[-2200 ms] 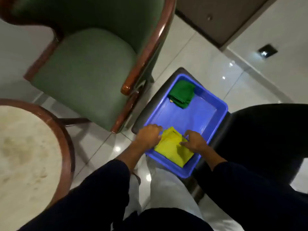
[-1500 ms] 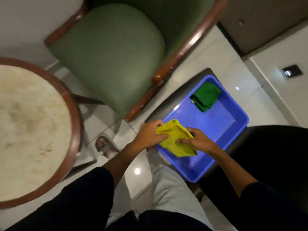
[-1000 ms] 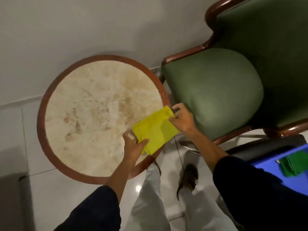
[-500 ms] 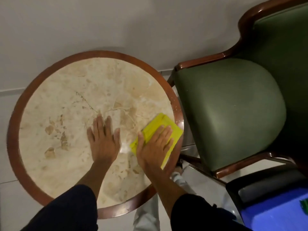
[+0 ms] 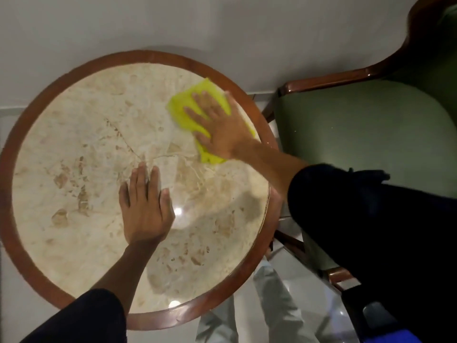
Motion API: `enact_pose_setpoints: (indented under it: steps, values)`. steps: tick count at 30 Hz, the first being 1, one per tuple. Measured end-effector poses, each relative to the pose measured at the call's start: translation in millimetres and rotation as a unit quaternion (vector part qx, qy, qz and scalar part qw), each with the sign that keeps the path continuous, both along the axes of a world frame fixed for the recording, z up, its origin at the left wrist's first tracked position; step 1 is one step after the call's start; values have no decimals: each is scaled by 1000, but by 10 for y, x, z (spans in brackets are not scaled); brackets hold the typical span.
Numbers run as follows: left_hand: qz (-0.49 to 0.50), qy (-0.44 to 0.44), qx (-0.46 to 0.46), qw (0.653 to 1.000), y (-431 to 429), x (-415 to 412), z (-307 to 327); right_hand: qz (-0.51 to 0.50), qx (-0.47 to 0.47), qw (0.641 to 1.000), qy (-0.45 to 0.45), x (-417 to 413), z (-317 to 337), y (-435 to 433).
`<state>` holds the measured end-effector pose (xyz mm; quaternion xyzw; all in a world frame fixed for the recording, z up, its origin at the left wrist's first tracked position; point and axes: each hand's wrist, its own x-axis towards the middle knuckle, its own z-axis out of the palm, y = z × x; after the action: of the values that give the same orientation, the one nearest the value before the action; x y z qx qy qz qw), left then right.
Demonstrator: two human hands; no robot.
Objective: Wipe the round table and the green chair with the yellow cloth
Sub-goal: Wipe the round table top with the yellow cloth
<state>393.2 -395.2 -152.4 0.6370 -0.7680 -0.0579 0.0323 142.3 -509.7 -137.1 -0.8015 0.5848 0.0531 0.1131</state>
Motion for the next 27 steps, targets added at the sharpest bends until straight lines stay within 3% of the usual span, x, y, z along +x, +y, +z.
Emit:
enact_pose_setpoints:
  steps: [6,10,12,17,21,27]
  values:
    - [-2,-3,13,1000,6,-25,69,-198,-3,980,-29,-588,0,502]
    - [6,1,32,999,-14,-53,117,-349,3,935,-58,-409,10,1440]
    - [7,-7,29,1000,0,-55,115,-372,6,927,-46,-127,13,1915]
    - [-3,-8,35,999,-14,-23,77,-159,12,984,-80,647,10,2207]
    - [5,-8,51,999,33,-22,59,-104,-2,990,-94,665,18,1226]
    - [7,-22,57,998,-2,-8,3,-64,25,997,-21,268,75,-384]
